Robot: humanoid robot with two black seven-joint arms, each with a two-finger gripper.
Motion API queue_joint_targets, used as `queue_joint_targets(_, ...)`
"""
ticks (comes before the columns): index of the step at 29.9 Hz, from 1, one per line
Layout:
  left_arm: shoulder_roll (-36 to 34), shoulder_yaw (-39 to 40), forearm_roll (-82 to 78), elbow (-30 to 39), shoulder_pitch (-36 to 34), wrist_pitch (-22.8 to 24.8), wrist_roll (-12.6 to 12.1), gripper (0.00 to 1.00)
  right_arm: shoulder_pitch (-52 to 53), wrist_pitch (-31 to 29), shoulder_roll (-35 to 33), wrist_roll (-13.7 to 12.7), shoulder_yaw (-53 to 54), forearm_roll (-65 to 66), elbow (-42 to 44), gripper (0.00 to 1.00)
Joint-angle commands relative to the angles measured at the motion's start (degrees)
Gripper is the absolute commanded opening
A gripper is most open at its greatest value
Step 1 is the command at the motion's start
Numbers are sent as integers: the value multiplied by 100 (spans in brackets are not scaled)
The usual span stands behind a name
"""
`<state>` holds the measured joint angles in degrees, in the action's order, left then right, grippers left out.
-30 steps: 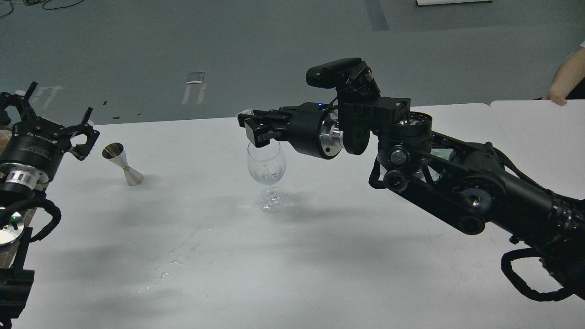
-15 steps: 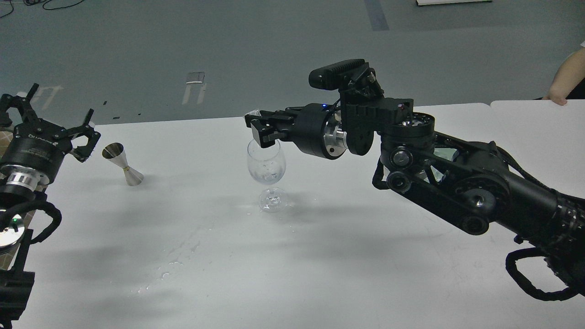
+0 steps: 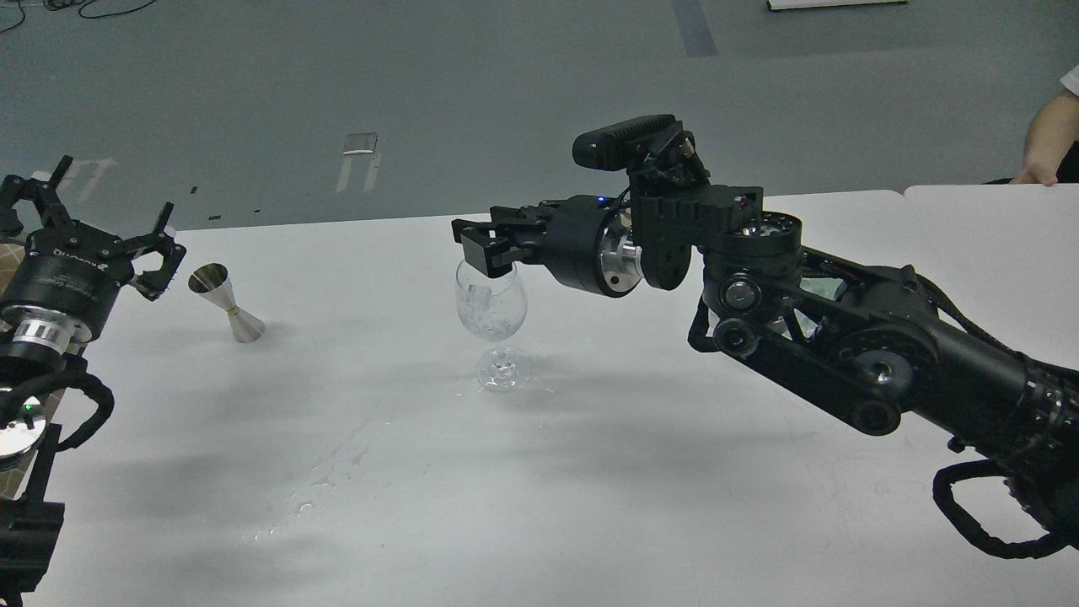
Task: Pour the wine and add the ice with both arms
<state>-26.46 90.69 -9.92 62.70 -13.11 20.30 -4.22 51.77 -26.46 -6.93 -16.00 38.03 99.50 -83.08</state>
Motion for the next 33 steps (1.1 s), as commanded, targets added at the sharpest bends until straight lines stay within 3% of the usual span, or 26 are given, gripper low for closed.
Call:
queue_joint_targets(1, 18, -8, -1, -3, -7, -9, 9, 98, 44, 9, 51, -8, 46, -1, 2, 71)
queue_joint_targets(3, 18, -8, -1, -3, -7, -9, 9, 98, 53, 71, 60, -8, 151, -18, -7, 97)
queue_joint_targets(4, 18, -8, -1, -3, -7, -9, 18, 98, 53, 80, 68, -8, 230, -27, -7, 100)
queue_joint_targets(13, 18, -95, -18, 6, -77, -44, 53, 98, -140, 141, 437, 35, 2574, -97, 29, 100)
queue_joint_targets(17, 27, -122, -45, 6, -148, -9, -35, 98, -255, 572, 499, 71, 3193, -203, 134, 100)
queue_joint_targets(21, 36, -131, -53, -12, -402, -53, -96, 98, -299, 897, 596, 71, 3684, -1770, 642, 100)
queue_joint_targets(28, 106, -481, -115, -21, -771, -9, 9, 98, -501, 1494, 561, 80, 4720, -4462, 1222, 100)
queue_joint_targets(33, 290, -702, -115, -29, -877, 79, 97, 98, -518, 1539, 570, 88, 5388, -5675, 1741, 100)
